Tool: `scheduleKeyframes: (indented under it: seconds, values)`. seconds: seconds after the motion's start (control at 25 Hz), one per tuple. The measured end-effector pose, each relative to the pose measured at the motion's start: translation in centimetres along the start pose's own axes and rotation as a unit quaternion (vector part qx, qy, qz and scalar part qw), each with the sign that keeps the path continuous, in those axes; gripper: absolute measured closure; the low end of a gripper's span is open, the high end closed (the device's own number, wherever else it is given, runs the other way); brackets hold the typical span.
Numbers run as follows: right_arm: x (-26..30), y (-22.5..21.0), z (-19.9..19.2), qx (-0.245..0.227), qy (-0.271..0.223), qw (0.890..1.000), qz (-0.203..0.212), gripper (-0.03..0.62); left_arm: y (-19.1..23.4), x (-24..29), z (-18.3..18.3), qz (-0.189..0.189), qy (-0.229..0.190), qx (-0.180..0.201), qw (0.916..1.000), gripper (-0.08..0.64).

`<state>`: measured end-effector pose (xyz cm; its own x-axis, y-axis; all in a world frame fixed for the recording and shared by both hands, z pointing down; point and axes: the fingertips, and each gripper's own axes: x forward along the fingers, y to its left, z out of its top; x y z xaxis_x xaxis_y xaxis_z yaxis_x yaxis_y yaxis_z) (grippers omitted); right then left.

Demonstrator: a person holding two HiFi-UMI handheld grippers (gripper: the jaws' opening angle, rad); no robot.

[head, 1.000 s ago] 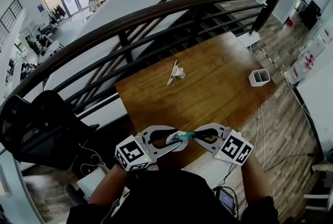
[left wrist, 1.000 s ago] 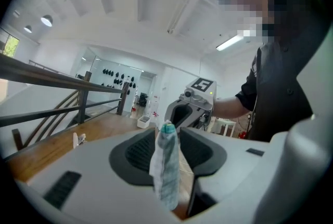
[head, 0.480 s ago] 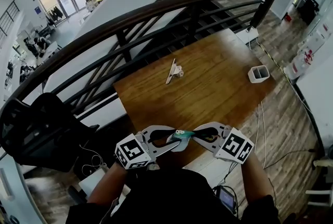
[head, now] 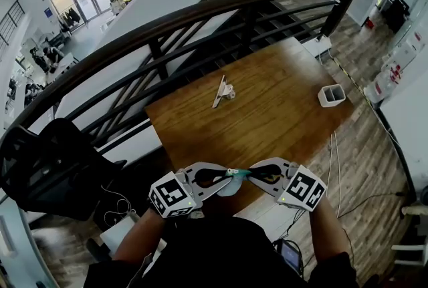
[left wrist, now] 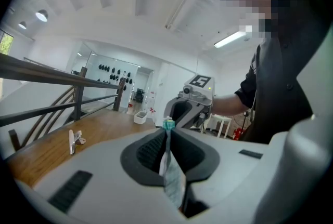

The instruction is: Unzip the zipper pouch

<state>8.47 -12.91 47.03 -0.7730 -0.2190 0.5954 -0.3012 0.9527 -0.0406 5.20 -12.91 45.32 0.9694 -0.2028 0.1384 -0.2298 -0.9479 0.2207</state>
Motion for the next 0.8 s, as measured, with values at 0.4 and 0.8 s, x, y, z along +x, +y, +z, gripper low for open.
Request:
scheduleKeyframes:
  seconds: [0.4, 0.8]
  values:
    - [-2.1, 0.6, 2.7, 0.004, -0.051, 0.999, 0.008, 0.511, -0.9, 0.1, 0.4, -0.018, 0.039, 0.058, 0.9974, 0.528]
    - [-0.2, 2.7, 5.3, -0.008, -0.071, 0.997, 0.033, 0.515, -1.6, -0.2, -0.5, -0.032, 0.078, 0.091, 0.9923, 0.528]
